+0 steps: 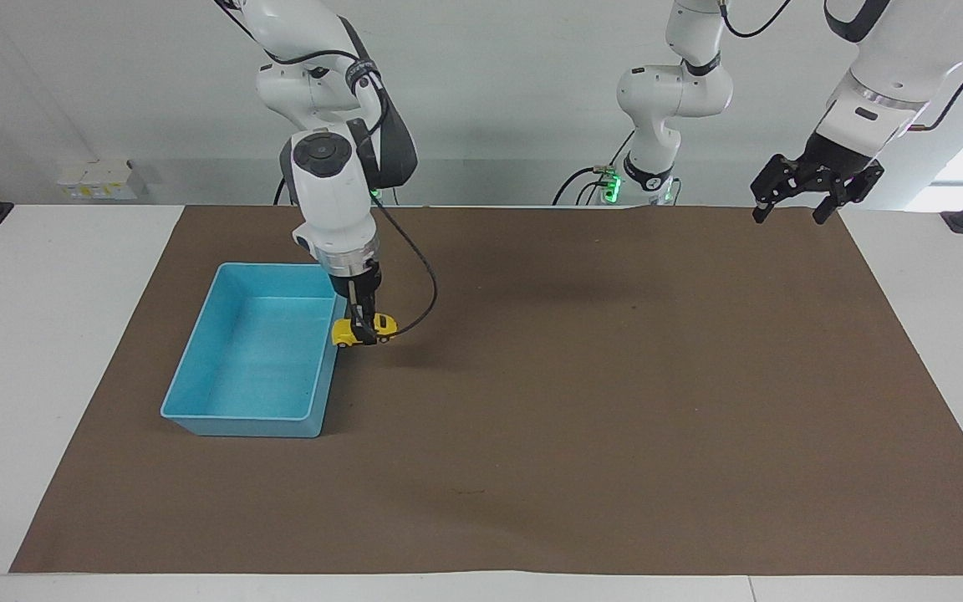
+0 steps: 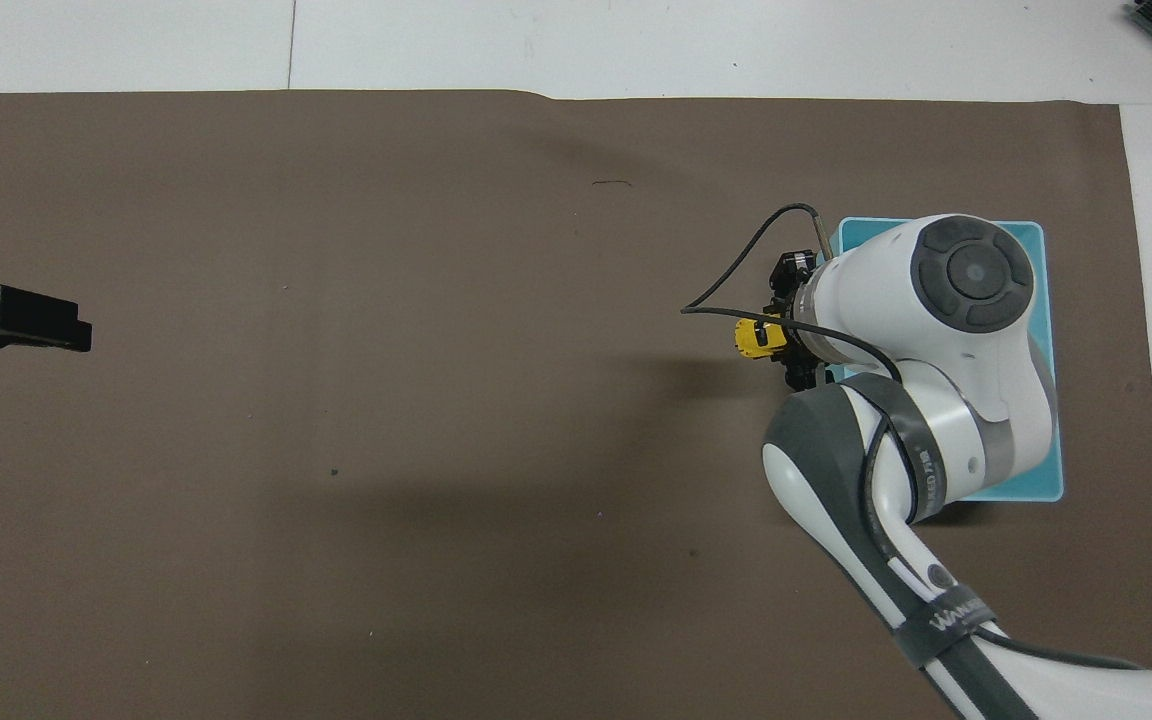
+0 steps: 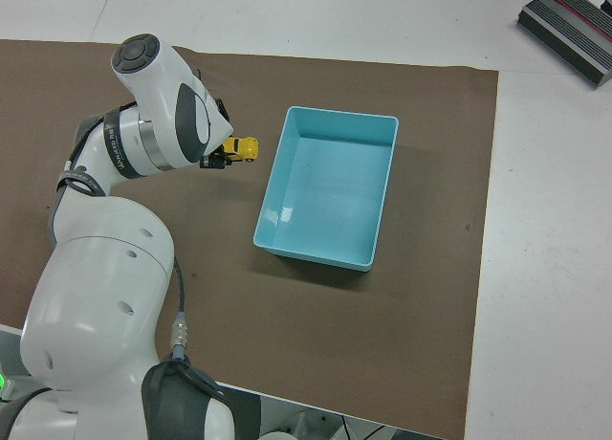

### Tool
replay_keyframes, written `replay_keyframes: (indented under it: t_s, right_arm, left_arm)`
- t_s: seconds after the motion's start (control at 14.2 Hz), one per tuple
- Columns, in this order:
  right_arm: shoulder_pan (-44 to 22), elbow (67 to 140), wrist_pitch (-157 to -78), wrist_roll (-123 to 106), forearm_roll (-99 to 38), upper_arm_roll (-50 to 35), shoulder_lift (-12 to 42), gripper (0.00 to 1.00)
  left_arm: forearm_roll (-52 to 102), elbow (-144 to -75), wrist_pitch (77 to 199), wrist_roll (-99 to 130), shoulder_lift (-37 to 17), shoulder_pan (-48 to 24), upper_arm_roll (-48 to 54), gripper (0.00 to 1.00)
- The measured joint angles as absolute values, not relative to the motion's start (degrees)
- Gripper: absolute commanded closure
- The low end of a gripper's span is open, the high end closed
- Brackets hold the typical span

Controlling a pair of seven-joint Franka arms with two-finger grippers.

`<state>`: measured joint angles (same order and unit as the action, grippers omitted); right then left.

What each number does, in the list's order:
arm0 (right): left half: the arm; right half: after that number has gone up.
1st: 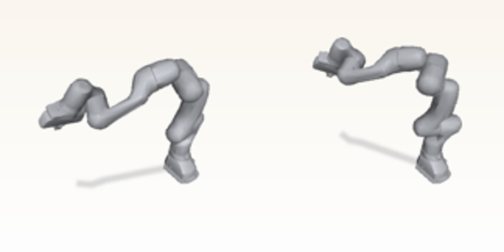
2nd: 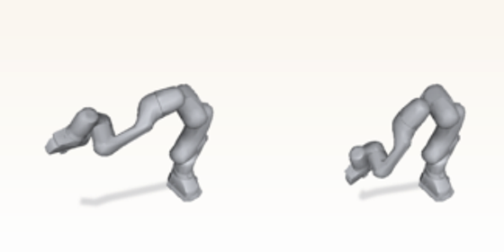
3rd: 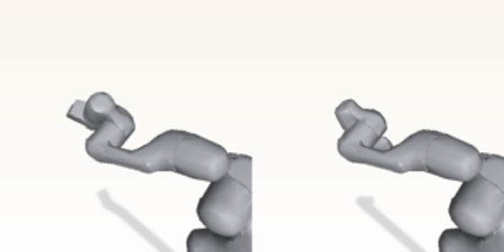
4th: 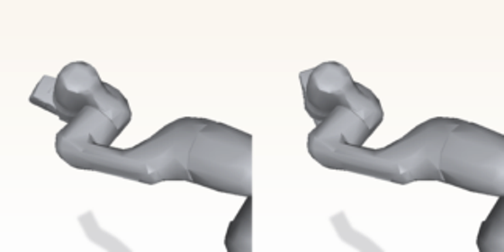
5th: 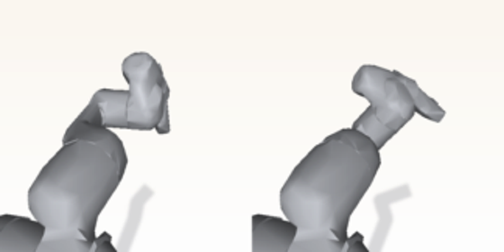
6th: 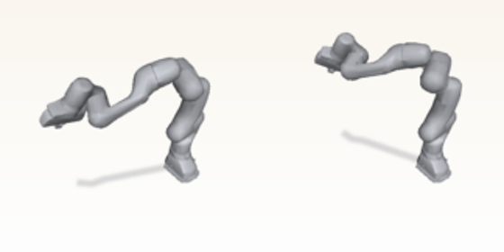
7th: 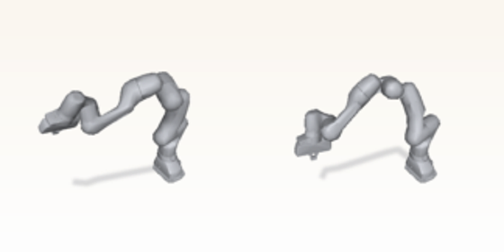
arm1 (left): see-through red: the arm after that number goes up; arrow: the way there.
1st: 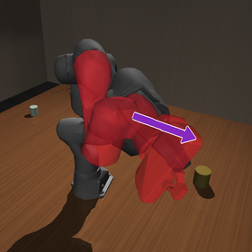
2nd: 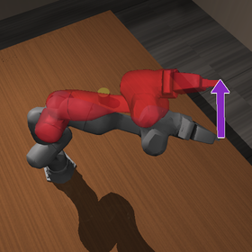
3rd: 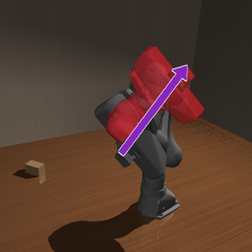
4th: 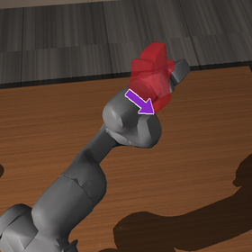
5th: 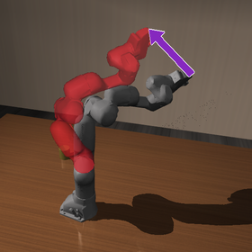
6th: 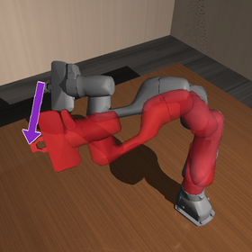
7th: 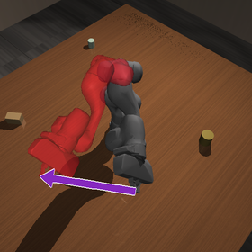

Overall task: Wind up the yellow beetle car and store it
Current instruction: 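Close the right gripper on the car and lift it, then carry the car with the right gripper over the box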

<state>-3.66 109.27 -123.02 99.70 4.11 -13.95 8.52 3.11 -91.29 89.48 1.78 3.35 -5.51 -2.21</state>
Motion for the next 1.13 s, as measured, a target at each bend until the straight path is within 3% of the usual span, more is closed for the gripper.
replay_keyframes:
  t_s: [0.49,1.13]
  right_arm:
    - [-2.67,109.15,-116.07,77.93,4.11,-13.54,7.04,1.00]
    - [6.17,109.13,-113.00,48.56,4.11,-13.09,5.75,1.00]
  left_arm:
    - [1.52,-91.29,89.33,1.63,3.36,-5.43,-1.81,0.00]
    - [1.51,-91.29,88.89,1.61,3.37,-4.69,-0.38,0.00]
